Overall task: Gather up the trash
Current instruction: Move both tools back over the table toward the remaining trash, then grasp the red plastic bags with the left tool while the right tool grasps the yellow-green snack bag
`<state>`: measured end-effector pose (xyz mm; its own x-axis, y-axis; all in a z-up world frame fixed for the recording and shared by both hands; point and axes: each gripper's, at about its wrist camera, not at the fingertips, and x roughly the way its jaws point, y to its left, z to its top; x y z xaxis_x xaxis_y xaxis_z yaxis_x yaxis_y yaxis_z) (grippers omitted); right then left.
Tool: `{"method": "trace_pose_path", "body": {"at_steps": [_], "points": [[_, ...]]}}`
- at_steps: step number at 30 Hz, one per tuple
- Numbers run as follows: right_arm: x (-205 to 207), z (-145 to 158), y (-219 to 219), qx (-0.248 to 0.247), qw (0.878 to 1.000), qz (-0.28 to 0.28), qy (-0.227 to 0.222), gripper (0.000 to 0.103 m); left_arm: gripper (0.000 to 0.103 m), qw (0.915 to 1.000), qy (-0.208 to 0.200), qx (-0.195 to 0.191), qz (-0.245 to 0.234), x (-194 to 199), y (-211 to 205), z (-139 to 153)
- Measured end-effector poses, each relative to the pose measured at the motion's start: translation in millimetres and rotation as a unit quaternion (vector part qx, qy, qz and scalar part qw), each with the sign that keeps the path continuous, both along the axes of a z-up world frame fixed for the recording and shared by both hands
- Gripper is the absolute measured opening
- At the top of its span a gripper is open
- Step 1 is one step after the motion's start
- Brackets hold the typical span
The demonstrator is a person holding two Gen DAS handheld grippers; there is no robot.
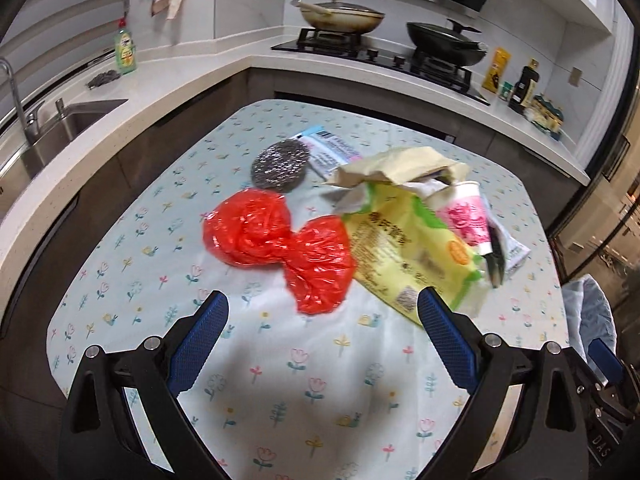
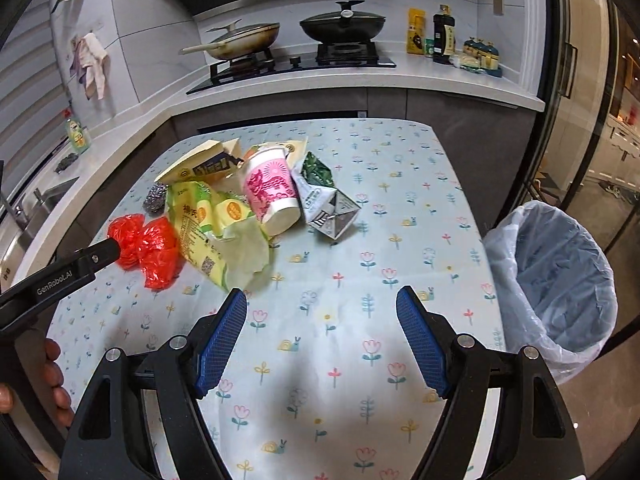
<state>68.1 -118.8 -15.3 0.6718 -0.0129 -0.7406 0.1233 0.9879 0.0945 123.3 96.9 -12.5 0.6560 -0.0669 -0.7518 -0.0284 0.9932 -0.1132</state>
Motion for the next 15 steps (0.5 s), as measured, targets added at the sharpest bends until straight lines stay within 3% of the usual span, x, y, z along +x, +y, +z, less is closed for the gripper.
{"method": "trace_pose_path", "body": {"at_steps": [11, 15], "points": [[46, -21, 31, 0.017, 0.999, 0.031, 0.017, 0.074, 0.091, 0.9988, 0.028, -0.004, 0.039, 24, 29, -26], [60, -31, 38, 0.022, 0.999, 0.037, 0.025, 0.074, 0.091, 0.9977, 0.037, -0.023, 0.052, 36, 38, -32]]}}
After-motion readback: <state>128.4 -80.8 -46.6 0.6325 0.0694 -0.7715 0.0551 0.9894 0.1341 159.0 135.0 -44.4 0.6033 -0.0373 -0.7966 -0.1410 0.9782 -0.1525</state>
